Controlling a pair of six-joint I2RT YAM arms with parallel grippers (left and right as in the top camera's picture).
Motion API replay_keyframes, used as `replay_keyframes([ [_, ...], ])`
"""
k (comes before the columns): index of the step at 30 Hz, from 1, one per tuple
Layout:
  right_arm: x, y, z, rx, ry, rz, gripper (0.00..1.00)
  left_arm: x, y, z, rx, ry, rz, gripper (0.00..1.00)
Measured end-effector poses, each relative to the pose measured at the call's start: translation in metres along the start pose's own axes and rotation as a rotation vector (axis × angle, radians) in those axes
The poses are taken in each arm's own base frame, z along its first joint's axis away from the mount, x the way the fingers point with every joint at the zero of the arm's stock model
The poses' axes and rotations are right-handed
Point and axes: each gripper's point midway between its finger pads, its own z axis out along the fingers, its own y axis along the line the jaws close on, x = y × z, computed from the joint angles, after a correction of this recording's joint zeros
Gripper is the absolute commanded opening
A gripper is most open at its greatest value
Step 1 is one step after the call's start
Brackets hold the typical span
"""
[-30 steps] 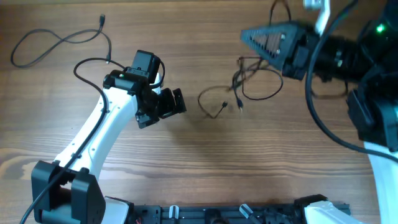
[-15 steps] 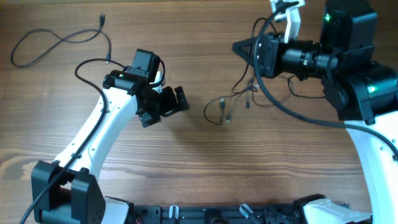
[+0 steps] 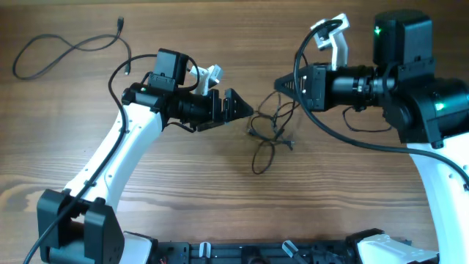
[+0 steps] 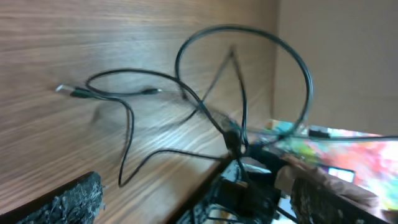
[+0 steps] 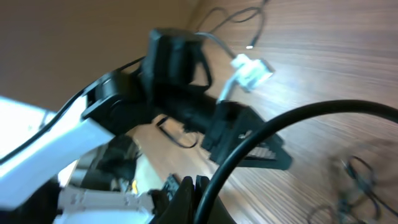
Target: Untangle cables
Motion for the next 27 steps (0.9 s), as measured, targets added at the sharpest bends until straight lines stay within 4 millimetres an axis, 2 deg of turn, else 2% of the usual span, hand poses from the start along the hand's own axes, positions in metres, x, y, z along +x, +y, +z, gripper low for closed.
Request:
replay_keyframes([
  [10,0.014,0.010,0.001,-0.059,0.054,-0.070,0.04,0.008,-0.025,0.009,0.093,0.047,-0.004,1.00],
  [14,0.026,0.024,0.012,-0.099,0.105,-0.131,0.04,0.006,-0.032,0.013,0.106,0.041,-0.023,1.00],
  [21,0.056,0.046,0.024,-0.163,0.208,-0.244,0.04,0.001,-0.025,0.014,0.062,0.015,-0.101,1.00],
  [27,0.072,0.048,0.024,-0.170,0.261,-0.272,0.04,-0.003,-0.019,0.015,0.025,-0.009,-0.115,1.00],
])
